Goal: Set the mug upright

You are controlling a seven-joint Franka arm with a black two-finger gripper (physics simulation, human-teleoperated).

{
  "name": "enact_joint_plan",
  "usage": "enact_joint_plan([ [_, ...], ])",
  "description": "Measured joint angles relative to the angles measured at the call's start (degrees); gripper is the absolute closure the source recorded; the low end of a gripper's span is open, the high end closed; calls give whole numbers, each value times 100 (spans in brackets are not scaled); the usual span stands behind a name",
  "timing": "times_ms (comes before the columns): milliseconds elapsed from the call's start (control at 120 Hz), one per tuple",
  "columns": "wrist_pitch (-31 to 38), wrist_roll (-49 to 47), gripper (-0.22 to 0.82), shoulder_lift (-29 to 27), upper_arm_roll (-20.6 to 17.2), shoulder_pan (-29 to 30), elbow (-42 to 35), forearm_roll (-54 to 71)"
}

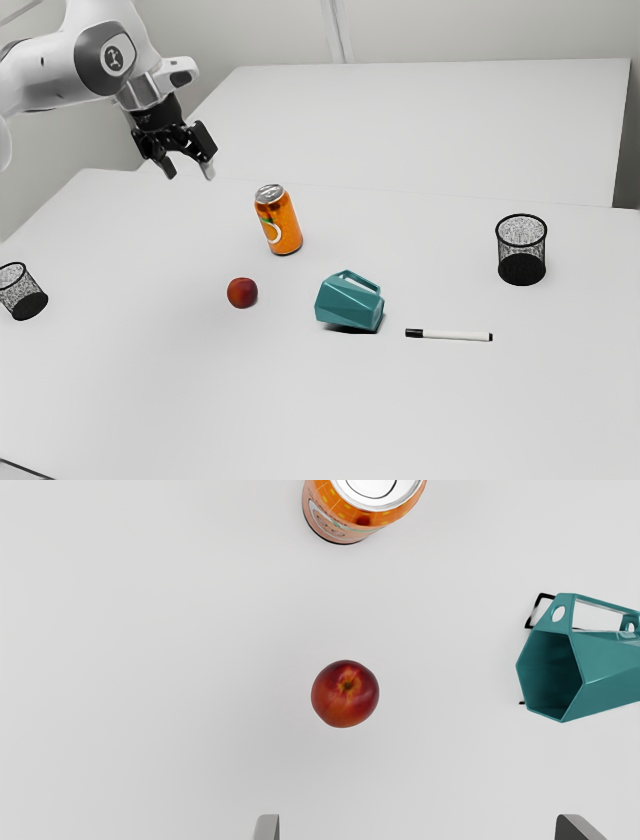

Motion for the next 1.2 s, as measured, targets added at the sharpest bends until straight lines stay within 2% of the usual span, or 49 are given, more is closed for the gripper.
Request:
enact_joint_plan([
  [233, -5, 9, 0, 0, 1, 0, -16, -2],
  [342, -2, 12, 0, -19, -2, 3, -273, -169],
  [575, 45, 57, 0, -36, -136, 2, -766, -1804],
  [708, 397, 265, 0, 9, -214, -8, -1456, -2781],
  [808, 725, 483, 0, 213, -266, -7, -1762, -3332],
  [942, 1151, 778, 0, 648, -527, -9, -1929, -3964],
  [1200, 1620, 1279, 0, 1224, -676, -3, -1975, -4645],
])
